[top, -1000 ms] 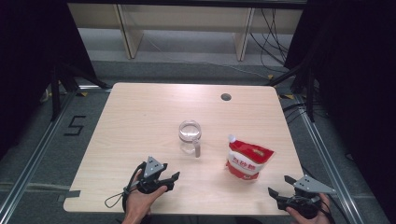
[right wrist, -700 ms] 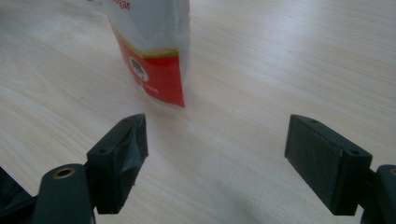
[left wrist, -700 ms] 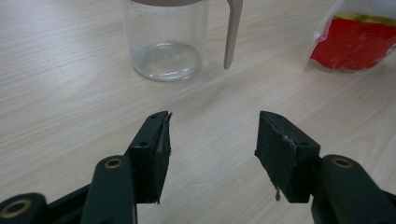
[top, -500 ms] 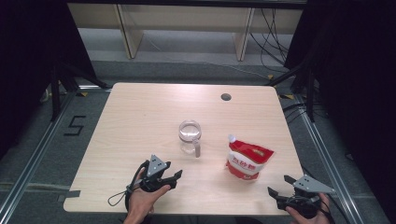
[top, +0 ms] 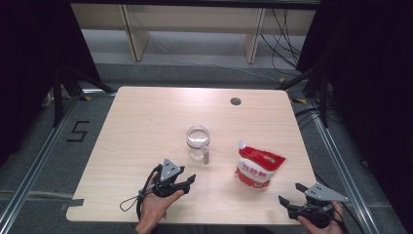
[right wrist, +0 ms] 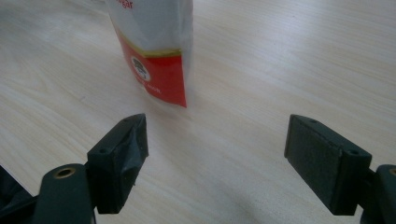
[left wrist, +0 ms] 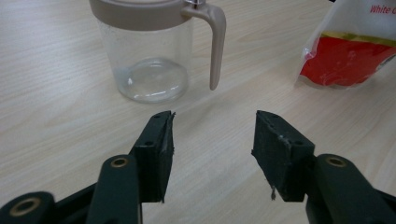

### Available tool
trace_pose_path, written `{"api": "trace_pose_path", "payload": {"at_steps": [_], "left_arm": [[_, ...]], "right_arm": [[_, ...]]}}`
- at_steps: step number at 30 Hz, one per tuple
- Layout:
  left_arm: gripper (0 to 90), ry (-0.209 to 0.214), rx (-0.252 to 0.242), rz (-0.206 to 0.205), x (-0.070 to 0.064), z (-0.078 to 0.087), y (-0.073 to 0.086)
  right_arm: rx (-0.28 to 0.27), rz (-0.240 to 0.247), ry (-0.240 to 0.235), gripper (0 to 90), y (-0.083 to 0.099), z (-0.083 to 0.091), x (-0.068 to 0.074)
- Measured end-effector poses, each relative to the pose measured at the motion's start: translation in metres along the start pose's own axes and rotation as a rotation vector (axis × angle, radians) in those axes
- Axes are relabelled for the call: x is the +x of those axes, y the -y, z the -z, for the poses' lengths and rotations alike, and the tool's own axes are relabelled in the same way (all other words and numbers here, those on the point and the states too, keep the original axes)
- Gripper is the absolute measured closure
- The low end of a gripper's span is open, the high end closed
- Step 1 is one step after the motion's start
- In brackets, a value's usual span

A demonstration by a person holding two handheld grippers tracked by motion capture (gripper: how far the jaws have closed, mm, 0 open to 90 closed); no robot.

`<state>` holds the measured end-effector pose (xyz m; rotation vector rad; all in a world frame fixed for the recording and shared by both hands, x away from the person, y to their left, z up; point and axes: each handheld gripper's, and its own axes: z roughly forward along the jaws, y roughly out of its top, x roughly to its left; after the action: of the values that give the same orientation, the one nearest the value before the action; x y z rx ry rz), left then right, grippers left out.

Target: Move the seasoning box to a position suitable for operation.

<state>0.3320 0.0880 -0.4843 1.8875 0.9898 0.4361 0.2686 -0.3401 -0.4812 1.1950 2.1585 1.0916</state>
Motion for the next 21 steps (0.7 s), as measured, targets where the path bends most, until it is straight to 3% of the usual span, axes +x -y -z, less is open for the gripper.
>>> {"api": "trace_pose_path", "payload": {"at_steps": [1, 2, 4, 6, 18, 21], "left_arm": [[51.4, -0.003, 0.0, 0.007, -0.001, -0.002, -0.002], [52.6, 0.004, -0.005, 0.009, -0.001, -0.004, -0.003], [54.9, 0.01, -0.002, -0.017, -0.003, -0.009, -0.007], [56.6, 0.01, -0.007, -0.009, -0.004, -0.015, -0.009], [64.5, 0.001, -0.021, 0.006, 0.0, -0.045, -0.019], [64.7, -0.006, -0.017, -0.008, 0.001, -0.05, -0.02]], "right_arm": [[0.003, -0.006, -0.009, 22.2, 0.0, -0.001, 0.0], [0.015, -0.045, -0.01, 22.2, 0.0, 0.0, 0.003], [0.011, -0.043, -0.013, 22.3, 0.0, 0.0, 0.003], [0.004, -0.014, -0.021, 22.3, 0.0, -0.001, 0.0], [0.002, 0.011, -0.007, 22.5, 0.0, -0.002, 0.0], [0.004, 0.017, -0.007, 22.5, -0.001, -0.002, 0.0]]}}
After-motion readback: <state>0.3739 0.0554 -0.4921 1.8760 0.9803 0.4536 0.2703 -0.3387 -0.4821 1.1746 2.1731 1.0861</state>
